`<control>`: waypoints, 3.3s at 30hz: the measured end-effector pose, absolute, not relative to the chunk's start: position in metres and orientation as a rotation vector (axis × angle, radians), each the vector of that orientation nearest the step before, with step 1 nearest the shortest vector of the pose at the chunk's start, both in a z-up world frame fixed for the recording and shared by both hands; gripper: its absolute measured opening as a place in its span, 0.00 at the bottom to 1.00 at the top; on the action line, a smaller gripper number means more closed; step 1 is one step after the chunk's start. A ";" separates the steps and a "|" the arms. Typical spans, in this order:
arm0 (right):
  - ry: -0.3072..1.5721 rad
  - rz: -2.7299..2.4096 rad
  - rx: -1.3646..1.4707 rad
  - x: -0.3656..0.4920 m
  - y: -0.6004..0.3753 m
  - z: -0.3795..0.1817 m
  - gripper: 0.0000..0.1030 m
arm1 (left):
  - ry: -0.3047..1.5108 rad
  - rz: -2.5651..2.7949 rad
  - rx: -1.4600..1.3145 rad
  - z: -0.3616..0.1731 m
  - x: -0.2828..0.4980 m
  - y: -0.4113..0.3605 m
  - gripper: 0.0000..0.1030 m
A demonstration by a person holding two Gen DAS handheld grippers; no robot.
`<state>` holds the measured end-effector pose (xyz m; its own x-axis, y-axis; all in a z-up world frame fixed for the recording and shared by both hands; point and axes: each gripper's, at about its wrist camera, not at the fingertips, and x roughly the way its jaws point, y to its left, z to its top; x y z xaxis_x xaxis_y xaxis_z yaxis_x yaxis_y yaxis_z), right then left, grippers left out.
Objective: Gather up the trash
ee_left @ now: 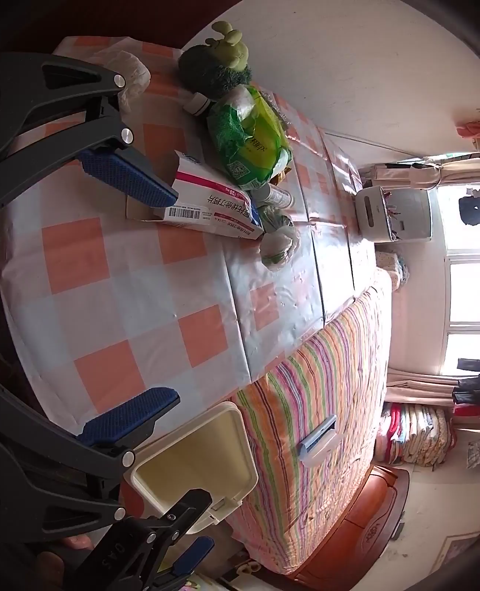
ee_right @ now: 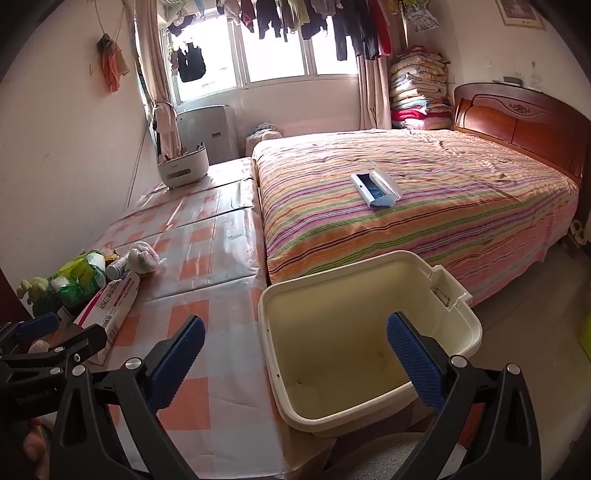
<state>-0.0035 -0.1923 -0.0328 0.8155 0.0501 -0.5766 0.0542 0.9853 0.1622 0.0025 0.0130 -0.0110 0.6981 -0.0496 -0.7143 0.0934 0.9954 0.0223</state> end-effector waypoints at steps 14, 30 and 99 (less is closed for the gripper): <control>0.664 0.012 0.176 0.003 -0.187 -0.043 0.94 | 0.802 -0.075 0.052 -0.014 0.003 0.018 0.94; 0.685 0.036 0.176 0.007 -0.178 -0.046 0.94 | 0.802 -0.052 0.056 -0.015 0.002 0.026 0.94; 0.758 0.136 0.110 0.024 -0.119 -0.056 0.93 | 0.780 0.069 0.107 -0.019 -0.009 0.157 0.94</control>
